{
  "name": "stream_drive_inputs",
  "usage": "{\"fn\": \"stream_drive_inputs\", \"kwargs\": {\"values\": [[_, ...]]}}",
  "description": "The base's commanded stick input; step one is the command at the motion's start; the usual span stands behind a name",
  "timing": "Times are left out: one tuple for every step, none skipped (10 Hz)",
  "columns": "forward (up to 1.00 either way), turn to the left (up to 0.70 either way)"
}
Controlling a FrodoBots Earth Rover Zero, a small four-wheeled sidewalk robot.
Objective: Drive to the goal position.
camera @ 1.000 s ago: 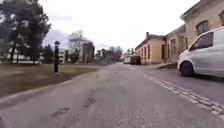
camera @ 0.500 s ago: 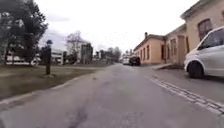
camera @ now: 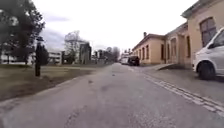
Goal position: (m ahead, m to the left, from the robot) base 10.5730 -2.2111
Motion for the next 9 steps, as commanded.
{"fn": "stream_drive_inputs", "kwargs": {"values": [[1.0,0.0],[1.0,0.0],[1.0,0.0],[1.0,0.0],[1.0,0.0],[1.0,0.0],[1.0,0.0],[1.0,0.0],[1.0,0.0]]}}
